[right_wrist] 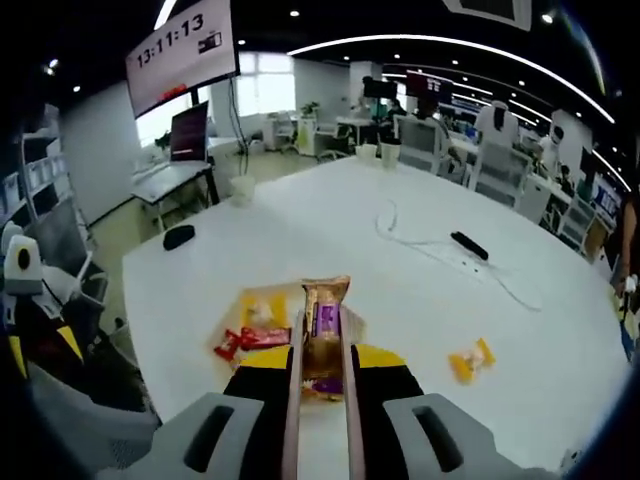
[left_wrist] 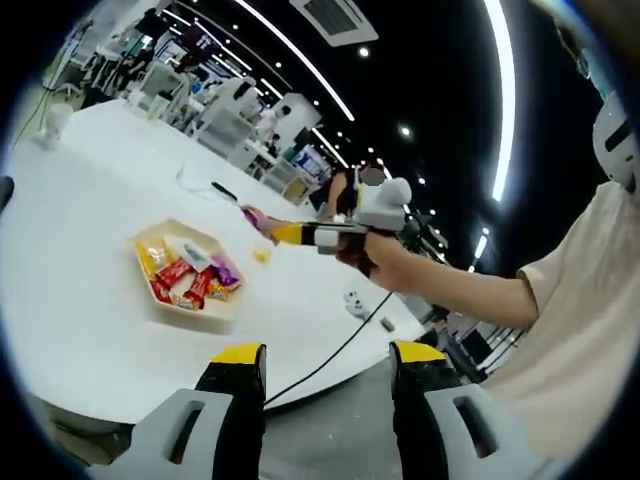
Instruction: Place the target food into the container with the food tongs after gripping and lifting it, then release it inside without dropping or visibly crushing the food.
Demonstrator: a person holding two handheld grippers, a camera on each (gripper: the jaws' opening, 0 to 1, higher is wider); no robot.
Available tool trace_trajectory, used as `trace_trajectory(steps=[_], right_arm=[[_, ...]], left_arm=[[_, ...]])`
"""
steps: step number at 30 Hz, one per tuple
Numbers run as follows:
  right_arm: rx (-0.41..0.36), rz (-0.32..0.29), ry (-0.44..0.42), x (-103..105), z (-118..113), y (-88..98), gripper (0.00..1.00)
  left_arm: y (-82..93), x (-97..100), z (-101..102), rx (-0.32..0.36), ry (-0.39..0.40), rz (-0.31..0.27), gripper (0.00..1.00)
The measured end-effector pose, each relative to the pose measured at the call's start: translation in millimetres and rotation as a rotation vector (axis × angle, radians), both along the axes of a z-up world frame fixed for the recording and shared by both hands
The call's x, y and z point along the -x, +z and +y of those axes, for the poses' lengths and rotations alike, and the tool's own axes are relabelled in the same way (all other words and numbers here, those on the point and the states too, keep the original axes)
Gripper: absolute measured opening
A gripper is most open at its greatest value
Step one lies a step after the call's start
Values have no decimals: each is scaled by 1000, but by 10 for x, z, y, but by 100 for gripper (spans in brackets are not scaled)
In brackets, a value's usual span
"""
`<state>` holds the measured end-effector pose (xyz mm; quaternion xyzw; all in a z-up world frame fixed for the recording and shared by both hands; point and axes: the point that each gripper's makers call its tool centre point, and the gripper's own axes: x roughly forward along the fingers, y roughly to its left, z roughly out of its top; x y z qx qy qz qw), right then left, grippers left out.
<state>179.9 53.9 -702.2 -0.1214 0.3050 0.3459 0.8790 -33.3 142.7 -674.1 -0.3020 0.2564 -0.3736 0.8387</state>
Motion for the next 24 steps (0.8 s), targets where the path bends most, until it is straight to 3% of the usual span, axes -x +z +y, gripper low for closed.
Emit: trace_trajectory(steps=[24], right_arm=[[-10, 4, 39, 56, 200, 19, 21]], left_arm=[[-9, 20, 29, 5, 12, -1, 49]])
